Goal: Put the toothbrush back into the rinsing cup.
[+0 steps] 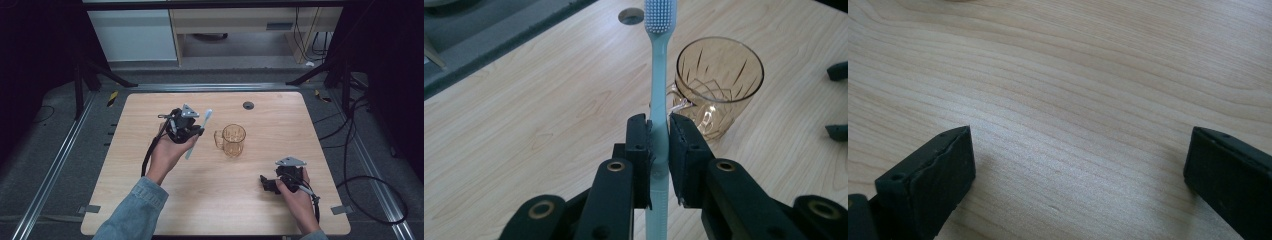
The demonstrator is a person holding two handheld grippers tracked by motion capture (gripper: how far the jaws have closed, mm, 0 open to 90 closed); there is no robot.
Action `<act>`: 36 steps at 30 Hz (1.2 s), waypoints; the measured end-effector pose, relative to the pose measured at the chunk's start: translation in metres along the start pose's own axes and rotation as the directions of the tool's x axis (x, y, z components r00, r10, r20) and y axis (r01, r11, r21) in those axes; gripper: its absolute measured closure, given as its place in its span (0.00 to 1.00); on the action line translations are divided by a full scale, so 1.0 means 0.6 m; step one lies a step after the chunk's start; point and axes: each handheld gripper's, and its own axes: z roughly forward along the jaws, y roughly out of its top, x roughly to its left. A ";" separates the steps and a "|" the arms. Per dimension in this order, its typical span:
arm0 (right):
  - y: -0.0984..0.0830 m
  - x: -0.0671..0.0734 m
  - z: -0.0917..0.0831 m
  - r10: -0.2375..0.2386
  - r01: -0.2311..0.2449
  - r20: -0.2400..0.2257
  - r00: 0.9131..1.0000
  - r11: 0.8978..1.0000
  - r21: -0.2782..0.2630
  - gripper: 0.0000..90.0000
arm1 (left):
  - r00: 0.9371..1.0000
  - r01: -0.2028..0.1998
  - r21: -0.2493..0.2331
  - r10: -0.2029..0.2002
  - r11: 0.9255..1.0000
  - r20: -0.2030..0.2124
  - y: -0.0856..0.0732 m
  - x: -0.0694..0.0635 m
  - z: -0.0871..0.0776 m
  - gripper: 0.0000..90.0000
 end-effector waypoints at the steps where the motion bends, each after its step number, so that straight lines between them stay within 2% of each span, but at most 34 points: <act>1: 0.000 0.000 0.000 0.000 0.000 -0.001 1.000 1.000 -0.001 0.01 | 1.000 0.004 -0.010 -0.004 1.000 -0.006 0.000 -0.001 -0.001 0.88; 9: -0.001 0.000 0.000 -0.005 0.005 -0.005 1.000 1.000 -0.001 0.01 | 0.999 0.038 -0.071 -0.040 0.997 -0.031 0.004 -0.010 -0.007 0.88; 11: -0.001 0.000 0.000 -0.005 0.005 -0.006 1.000 1.000 -0.001 0.01 | 0.998 0.050 -0.092 -0.053 0.995 -0.033 0.005 -0.013 -0.009 0.88; 16: -0.001 0.000 0.000 -0.008 0.008 -0.007 1.000 1.000 -0.001 0.01 | 0.997 0.051 -0.129 -0.057 0.990 -0.047 0.011 -0.021 -0.008 0.88; 19: -0.001 0.001 0.000 -0.009 0.009 -0.010 1.000 1.000 -0.002 0.01 | 0.996 0.070 -0.151 -0.078 0.986 -0.050 0.013 -0.023 -0.003 0.88; 25: -0.001 0.001 0.000 -0.014 0.014 -0.012 1.000 1.000 -0.002 0.01 | 0.995 0.071 -0.185 -0.082 0.980 -0.054 0.019 -0.030 0.002 0.88; 30: -0.001 0.001 0.000 -0.014 0.014 -0.014 1.000 1.000 -0.002 0.01 | 0.993 0.086 -0.226 -0.101 0.970 -0.054 0.021 -0.032 0.006 0.88; 36: -0.001 0.001 0.000 -0.022 0.022 -0.017 1.000 1.000 -0.002 0.01 | 0.993 0.077 -0.276 -0.099 0.958 -0.066 0.024 -0.038 0.007 0.88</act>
